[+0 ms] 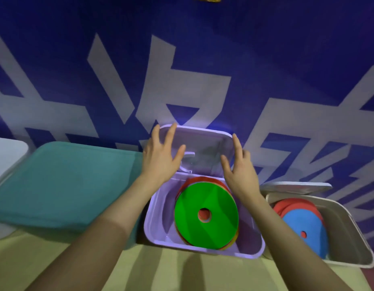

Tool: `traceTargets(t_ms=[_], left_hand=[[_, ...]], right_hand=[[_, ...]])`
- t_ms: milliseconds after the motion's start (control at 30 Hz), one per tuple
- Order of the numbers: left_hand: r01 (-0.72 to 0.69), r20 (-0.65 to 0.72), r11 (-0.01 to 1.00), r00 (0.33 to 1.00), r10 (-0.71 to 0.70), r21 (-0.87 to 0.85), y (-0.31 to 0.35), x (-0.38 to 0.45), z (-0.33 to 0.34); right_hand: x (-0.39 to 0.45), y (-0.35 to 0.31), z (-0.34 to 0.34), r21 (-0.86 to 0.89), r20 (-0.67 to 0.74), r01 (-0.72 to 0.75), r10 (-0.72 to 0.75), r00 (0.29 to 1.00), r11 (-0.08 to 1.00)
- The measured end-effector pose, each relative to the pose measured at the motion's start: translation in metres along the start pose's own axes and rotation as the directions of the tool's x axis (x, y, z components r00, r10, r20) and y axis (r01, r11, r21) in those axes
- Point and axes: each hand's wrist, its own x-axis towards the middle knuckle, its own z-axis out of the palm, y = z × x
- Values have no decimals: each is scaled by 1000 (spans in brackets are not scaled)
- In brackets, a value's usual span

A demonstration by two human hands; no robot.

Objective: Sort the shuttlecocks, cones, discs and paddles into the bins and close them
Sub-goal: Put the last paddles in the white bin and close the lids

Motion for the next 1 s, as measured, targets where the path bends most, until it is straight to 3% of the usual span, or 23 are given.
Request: traceTargets(t_ms=[67,133,500,633,733,833,1000], left_hand=[[35,7,980,999,-35,-198,-2,-1,4],[17,-39,966,999,-28,-258,-1,-2,3],[-158,-331,984,936,122,-84,20,-22,-61],[-265,-457,935,879,134,-236,19,-41,-80],[-300,-478,885,872,104,-356,12,-61,-82],[-391,-470,868,855,220,-305,2,-88,-78],[-571,-367,795,798,478,-207,-14,-126,-61]], right_hand=[[-1,-7,4,189,22,-47,43,999,981],[-3,-14,5,288,-11,-52,58,998,956],[-19,-59,-43,225,-304,70,2,953,972],[-44,-62,-58,332,-370,178,-46,928,926],[-68,-54,-58,397,-368,212,-56,928,893],[-99,-43,-53,445,-336,178,-20,942,877],[-148,-18,-44,335,-306,77,31,951,939]])
